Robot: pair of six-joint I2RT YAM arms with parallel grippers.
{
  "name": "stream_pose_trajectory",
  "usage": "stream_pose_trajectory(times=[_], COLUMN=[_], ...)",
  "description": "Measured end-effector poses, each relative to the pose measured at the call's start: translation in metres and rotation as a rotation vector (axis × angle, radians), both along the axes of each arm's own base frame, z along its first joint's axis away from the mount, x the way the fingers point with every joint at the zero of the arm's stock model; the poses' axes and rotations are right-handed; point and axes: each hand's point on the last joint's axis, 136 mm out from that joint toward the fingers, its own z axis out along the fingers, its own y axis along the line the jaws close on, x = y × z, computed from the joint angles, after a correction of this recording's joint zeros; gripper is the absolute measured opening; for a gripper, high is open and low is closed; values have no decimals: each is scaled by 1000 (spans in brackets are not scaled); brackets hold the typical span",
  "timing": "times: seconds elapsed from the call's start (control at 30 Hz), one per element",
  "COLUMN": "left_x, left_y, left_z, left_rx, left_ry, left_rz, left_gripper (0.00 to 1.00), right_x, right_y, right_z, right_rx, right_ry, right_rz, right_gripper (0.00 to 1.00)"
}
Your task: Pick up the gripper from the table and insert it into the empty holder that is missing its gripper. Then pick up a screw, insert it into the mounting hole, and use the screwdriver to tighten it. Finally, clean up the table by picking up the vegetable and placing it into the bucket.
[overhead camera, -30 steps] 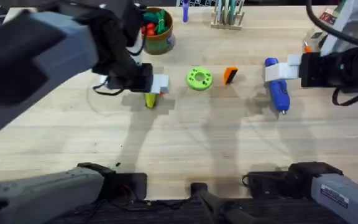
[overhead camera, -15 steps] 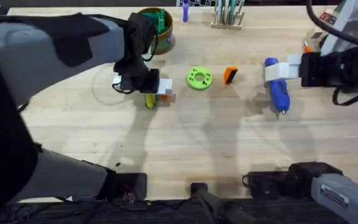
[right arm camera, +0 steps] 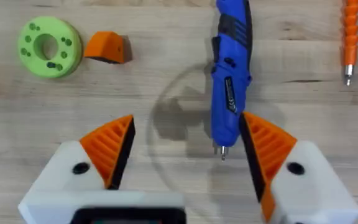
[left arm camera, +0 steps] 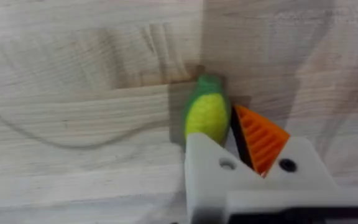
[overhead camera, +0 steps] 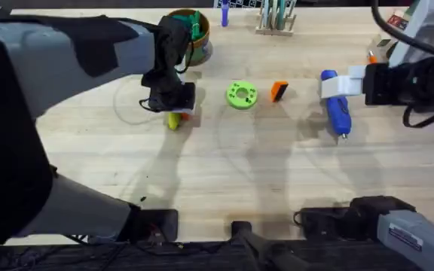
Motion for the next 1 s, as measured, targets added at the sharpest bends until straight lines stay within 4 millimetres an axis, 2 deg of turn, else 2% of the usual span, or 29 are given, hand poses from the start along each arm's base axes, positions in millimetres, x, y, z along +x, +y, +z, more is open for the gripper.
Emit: stream_pose_trajectory(times=[0.43, 0.53, 0.63, 0.8, 0.9, 1.0], left_x=[-1, -3, -1, 11, 8, 0], left_y=[0, 1, 0, -3, -1, 3], left_z=[1, 6, 28, 95, 129, 151], left_rx=[2, 2, -10, -59, -82, -91], left_ry=[5, 5, -32, -197, -285, -341], left_rz=[3, 3, 3, 4, 5, 7], left_gripper=[12, 12, 12, 12, 12, 12], right_x=[0, 0, 0, 0, 0, 0], right_y=[0, 0, 0, 0, 0, 0], right_z=[0, 0, 0, 0, 0, 0], right_rx=[0, 0, 0, 0, 0, 0], right_ry=[0, 0, 0, 0, 0, 0], right_rz=[0, 0, 0, 0, 0, 0], right_gripper=[992, 991, 992, 991, 992, 992])
